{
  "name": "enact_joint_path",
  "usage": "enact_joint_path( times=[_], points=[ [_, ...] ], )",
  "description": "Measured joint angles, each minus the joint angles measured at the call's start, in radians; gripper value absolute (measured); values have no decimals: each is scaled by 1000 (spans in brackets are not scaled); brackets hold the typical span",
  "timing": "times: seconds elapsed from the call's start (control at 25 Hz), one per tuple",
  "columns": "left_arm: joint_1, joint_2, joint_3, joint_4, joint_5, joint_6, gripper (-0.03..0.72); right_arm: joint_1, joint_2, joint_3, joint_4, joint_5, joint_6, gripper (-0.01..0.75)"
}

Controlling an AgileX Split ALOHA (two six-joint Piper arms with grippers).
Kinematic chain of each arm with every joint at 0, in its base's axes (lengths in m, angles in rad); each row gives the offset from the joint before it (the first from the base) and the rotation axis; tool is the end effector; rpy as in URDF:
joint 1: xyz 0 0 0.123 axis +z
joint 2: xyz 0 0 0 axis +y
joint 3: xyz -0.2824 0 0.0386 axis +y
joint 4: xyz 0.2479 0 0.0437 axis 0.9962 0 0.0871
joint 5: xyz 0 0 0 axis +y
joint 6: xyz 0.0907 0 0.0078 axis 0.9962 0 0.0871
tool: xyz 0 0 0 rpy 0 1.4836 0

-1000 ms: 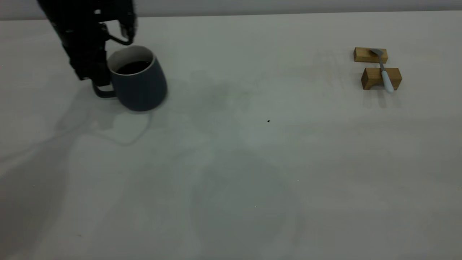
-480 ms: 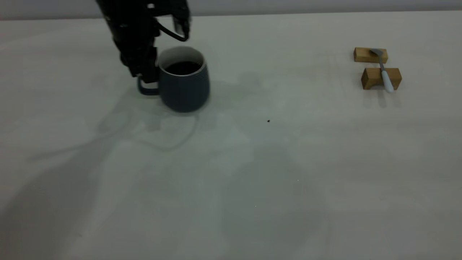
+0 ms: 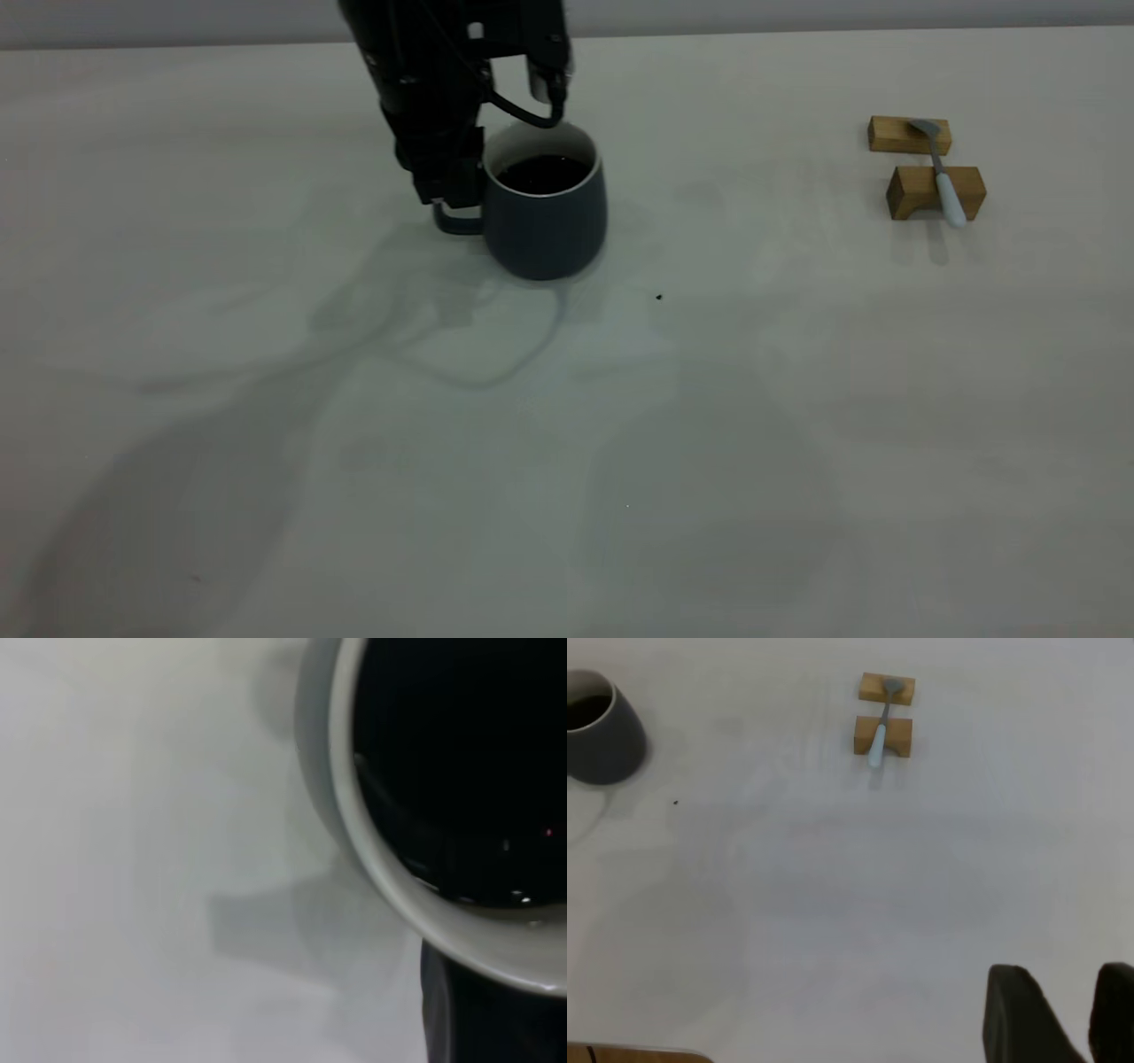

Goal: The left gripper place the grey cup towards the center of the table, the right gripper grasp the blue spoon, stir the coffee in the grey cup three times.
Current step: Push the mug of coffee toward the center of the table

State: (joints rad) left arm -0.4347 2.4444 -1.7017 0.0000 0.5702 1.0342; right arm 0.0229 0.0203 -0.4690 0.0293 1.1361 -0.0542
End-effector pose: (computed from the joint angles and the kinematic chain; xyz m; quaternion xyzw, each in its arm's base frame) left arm 0.4391 -0.2039 0.0536 0.6602 0.7312 0.0507 0.1640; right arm -0.0022 0.0024 0.2627 -0.0348 0.8838 0.0073 0.4666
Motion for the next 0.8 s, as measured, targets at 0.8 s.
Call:
enact_joint_path(
  times=[0.8],
  points=[
    [-39,27,-5,0,-66,0,328,0,0,0,0,0,0,240]
  ],
)
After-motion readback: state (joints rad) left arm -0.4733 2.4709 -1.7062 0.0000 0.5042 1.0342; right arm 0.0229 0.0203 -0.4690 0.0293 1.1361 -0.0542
